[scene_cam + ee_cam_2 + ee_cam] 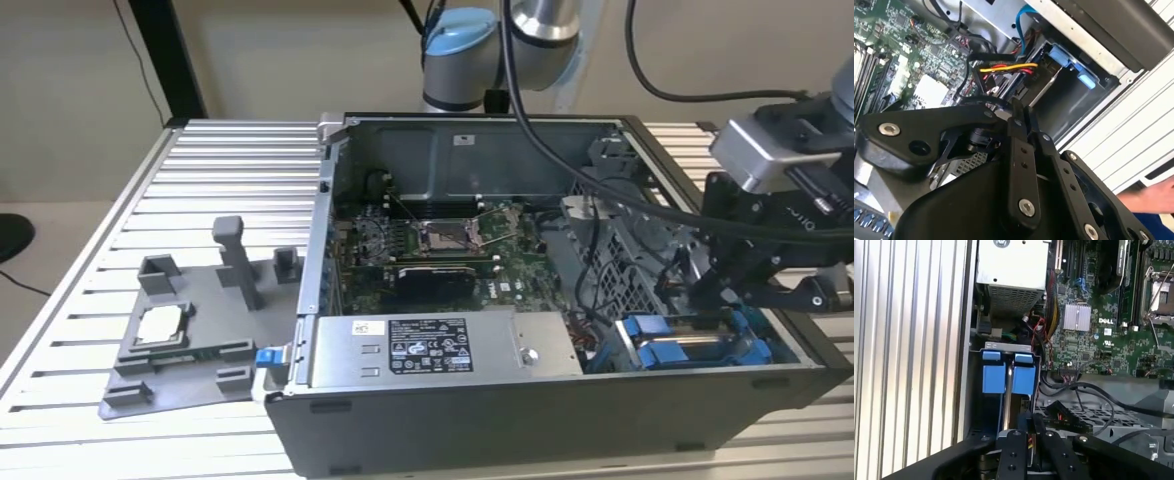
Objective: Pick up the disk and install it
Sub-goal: 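Insert the second disk wire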
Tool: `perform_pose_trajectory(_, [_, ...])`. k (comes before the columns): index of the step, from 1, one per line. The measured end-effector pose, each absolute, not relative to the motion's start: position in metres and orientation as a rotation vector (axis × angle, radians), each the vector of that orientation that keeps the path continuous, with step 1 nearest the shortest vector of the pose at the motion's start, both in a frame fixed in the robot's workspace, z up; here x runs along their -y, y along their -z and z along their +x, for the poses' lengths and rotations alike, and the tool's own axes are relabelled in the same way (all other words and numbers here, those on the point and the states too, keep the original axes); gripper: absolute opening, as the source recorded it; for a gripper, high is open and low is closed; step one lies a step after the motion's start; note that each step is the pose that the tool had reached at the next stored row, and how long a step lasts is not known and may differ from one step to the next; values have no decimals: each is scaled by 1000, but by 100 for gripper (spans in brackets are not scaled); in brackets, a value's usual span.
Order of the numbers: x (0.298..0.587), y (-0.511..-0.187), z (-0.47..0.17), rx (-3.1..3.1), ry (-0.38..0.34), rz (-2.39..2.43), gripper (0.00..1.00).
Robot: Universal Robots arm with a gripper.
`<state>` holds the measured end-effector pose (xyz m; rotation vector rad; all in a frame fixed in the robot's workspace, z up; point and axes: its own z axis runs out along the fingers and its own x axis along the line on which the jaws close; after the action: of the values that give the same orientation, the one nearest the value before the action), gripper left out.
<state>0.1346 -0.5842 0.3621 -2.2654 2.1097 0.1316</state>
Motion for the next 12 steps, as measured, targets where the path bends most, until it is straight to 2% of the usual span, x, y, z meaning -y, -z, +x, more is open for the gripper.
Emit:
perform_pose_trajectory(6, [587, -359, 131, -2072, -80, -2231, 0])
perform_pose_trajectory(12, [587, -354, 122, -2070, -69, -2225, 0])
